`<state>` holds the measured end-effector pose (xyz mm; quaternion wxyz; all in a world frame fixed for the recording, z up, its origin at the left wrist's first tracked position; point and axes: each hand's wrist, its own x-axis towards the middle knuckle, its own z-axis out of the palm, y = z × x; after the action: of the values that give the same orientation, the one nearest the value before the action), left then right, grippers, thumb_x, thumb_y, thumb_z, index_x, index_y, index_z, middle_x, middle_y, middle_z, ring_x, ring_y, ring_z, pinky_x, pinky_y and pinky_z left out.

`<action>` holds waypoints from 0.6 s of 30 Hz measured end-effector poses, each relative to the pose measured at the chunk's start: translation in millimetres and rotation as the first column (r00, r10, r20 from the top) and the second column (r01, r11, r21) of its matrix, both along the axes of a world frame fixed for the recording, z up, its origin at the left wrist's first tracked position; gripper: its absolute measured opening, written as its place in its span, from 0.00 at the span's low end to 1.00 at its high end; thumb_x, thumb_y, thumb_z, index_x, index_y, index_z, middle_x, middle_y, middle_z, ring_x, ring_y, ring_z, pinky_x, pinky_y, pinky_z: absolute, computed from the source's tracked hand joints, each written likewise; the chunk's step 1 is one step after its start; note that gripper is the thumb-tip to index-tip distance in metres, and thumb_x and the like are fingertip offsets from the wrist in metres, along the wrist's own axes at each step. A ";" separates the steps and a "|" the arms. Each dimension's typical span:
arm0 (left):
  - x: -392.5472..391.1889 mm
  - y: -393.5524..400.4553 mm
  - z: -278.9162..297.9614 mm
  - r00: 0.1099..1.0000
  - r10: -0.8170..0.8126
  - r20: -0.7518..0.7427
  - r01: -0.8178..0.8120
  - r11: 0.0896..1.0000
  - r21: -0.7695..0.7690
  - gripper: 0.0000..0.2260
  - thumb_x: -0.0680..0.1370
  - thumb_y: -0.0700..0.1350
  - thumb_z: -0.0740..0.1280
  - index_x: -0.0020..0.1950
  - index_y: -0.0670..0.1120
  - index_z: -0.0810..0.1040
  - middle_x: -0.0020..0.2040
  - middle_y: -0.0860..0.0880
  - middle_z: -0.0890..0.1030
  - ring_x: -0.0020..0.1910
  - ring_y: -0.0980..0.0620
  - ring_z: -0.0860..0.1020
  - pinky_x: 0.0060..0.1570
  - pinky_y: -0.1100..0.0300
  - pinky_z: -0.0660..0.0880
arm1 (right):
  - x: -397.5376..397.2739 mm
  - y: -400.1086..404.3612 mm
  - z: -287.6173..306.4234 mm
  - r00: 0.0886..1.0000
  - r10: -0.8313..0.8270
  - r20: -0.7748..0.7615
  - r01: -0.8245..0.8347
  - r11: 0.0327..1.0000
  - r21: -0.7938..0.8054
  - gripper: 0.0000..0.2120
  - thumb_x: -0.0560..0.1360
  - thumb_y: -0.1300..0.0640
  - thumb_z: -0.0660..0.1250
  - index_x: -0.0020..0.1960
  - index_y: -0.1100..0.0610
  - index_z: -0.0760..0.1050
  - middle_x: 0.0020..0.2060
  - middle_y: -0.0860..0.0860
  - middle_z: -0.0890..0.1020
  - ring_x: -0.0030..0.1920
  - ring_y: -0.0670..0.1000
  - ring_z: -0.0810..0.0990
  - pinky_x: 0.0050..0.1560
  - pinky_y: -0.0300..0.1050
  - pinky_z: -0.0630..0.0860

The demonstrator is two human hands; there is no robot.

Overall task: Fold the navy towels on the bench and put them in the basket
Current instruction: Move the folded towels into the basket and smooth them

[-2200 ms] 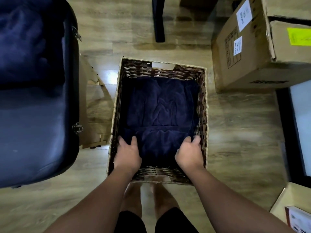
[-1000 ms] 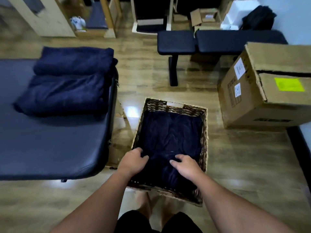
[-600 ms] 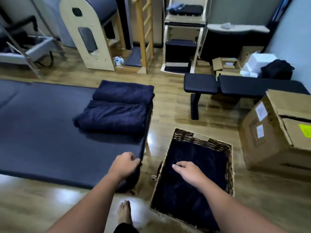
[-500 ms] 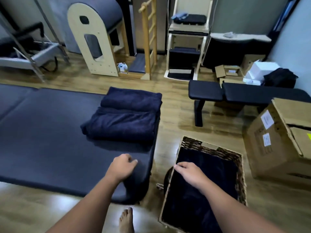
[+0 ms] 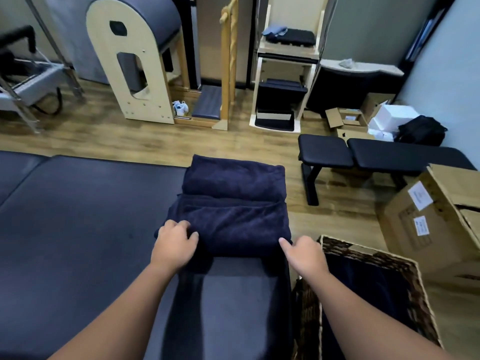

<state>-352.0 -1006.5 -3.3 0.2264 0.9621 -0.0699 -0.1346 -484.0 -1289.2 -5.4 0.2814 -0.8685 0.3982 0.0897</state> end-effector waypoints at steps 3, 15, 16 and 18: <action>19.7 -3.1 -4.0 0.999 -0.009 -0.034 0.010 0.999 0.041 0.18 0.80 0.56 0.64 0.69 0.51 0.75 0.66 0.44 0.71 0.68 0.40 0.65 0.67 0.46 0.68 | 18.6 0.5 -2.7 1.000 -0.010 0.028 0.010 1.000 -0.028 0.19 0.76 0.40 0.66 0.48 0.57 0.76 0.46 0.55 0.83 0.54 0.62 0.80 0.45 0.48 0.72; 65.4 -9.2 -32.2 0.925 0.017 -0.381 -0.003 0.999 0.036 0.40 0.70 0.66 0.72 0.73 0.79 0.49 0.81 0.42 0.51 0.76 0.36 0.60 0.70 0.30 0.59 | 88.2 12.3 -21.9 0.998 -0.002 -0.061 0.008 0.995 0.097 0.41 0.74 0.48 0.75 0.76 0.59 0.56 0.70 0.58 0.74 0.69 0.61 0.74 0.67 0.52 0.72; 68.3 -9.1 -34.4 0.925 0.008 -0.379 0.003 1.000 0.030 0.41 0.68 0.67 0.72 0.72 0.79 0.49 0.80 0.42 0.56 0.74 0.36 0.64 0.69 0.32 0.63 | 86.4 13.1 -24.7 0.998 -0.011 -0.068 0.018 0.994 0.109 0.46 0.74 0.49 0.75 0.79 0.58 0.50 0.72 0.58 0.72 0.70 0.61 0.73 0.68 0.52 0.70; 73.3 -9.2 -38.3 0.929 -0.023 -0.369 0.030 0.999 0.011 0.44 0.63 0.68 0.71 0.73 0.78 0.50 0.75 0.44 0.65 0.70 0.39 0.69 0.68 0.36 0.68 | 82.8 14.6 -27.1 0.998 -0.028 -0.049 0.035 0.989 0.146 0.53 0.74 0.51 0.75 0.82 0.53 0.39 0.74 0.57 0.70 0.72 0.61 0.71 0.69 0.52 0.68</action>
<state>-278.6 -1015.7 -41.6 0.2257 0.9206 -0.0380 -0.3163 -401.2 -1274.6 -32.5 0.3364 -0.8366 0.4108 0.1347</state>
